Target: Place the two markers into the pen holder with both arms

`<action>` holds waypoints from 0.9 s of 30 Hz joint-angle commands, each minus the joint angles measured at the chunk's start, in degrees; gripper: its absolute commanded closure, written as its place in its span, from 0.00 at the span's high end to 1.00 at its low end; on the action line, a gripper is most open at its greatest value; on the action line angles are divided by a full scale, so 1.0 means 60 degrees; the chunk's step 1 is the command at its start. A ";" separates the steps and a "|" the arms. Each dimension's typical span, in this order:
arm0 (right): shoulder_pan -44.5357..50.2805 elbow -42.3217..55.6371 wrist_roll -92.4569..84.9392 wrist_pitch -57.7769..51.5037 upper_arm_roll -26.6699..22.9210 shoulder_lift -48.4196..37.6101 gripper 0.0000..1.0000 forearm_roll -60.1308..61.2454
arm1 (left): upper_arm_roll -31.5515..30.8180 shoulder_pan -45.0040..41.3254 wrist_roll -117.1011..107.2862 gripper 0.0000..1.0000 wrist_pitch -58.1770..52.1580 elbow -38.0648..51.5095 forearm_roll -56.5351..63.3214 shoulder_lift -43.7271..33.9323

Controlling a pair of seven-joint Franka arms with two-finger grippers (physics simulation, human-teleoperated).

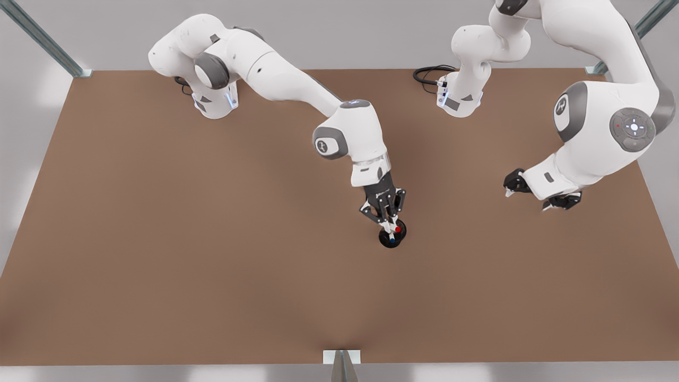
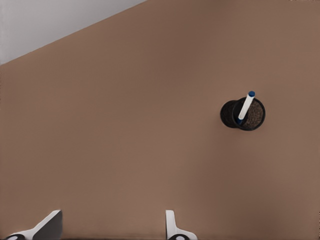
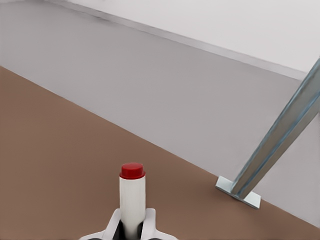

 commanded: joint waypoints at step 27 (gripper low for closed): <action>0.2382 0.0544 0.4356 0.3934 -0.4310 0.3501 0.21 -0.0129 | 0.0023 0.0188 -0.3348 1.00 -0.0106 0.0005 0.0535 0.0211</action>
